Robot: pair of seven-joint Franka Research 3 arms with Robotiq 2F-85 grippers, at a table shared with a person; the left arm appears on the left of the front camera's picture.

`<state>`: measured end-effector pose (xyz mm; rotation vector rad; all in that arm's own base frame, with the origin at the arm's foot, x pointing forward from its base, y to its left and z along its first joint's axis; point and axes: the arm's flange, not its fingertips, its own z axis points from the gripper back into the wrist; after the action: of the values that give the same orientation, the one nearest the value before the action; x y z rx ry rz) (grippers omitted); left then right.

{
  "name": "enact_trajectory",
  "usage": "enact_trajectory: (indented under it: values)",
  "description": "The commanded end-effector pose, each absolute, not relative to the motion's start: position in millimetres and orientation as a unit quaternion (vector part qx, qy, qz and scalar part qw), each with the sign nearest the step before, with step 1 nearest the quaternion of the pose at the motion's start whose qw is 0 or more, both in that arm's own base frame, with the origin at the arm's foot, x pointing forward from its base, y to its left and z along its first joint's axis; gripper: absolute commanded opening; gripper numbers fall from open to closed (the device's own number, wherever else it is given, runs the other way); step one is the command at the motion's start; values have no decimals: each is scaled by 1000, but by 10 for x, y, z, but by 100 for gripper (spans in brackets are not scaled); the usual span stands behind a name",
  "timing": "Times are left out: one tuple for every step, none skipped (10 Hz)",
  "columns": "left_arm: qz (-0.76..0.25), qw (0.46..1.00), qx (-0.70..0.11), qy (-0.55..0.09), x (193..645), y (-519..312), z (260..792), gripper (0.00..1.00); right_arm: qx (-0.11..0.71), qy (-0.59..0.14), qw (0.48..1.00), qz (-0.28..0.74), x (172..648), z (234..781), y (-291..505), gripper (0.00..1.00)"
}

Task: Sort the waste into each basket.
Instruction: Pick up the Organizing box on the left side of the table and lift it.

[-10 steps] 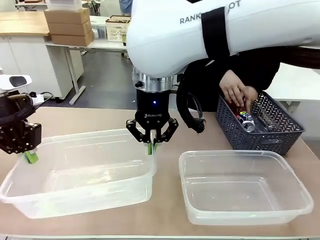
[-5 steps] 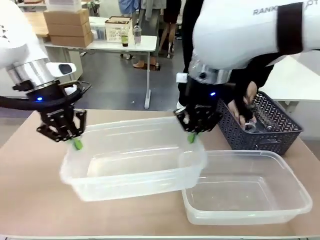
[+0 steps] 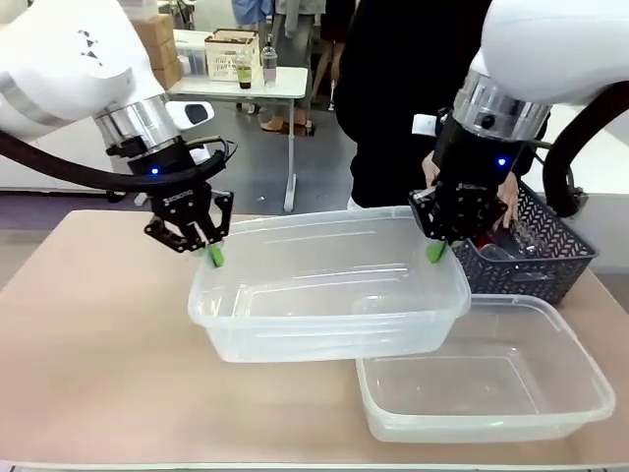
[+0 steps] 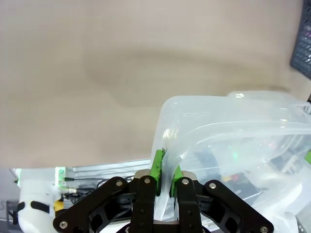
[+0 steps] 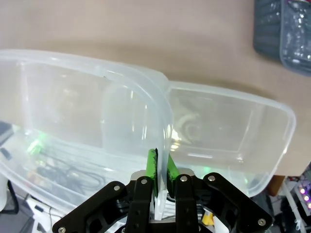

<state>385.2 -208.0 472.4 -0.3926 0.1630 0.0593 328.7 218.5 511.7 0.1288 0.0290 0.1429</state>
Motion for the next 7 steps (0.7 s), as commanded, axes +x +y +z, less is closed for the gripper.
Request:
enact_trajectory:
  values:
    - [58, 972, -223, 45, 3894, -2238, 4816, 7, 123, 30, 988, 93, 3299, 5016, 2314, 7]
    - [64, 972, -222, 38, 3908, -2249, 4819, 7, 133, 19, 988, 80, 3310, 5006, 2287, 7]
    - [30, 977, -197, 72, 3872, -2082, 4754, 7, 67, 19, 995, 67, 3337, 5056, 2165, 7]
    - [30, 977, -197, 72, 3872, -2082, 4754, 7, 67, 19, 995, 67, 3337, 5056, 2165, 7]
    - [30, 977, -197, 72, 3872, -2082, 4754, 7, 67, 19, 995, 67, 3337, 5056, 2165, 7]
    - [30, 977, -197, 72, 3872, -2082, 4754, 7, 67, 19, 995, 67, 3337, 5056, 2165, 7]
    - [30, 977, -197, 72, 3872, -2082, 4754, 7, 67, 19, 995, 67, 3337, 5056, 2165, 7]
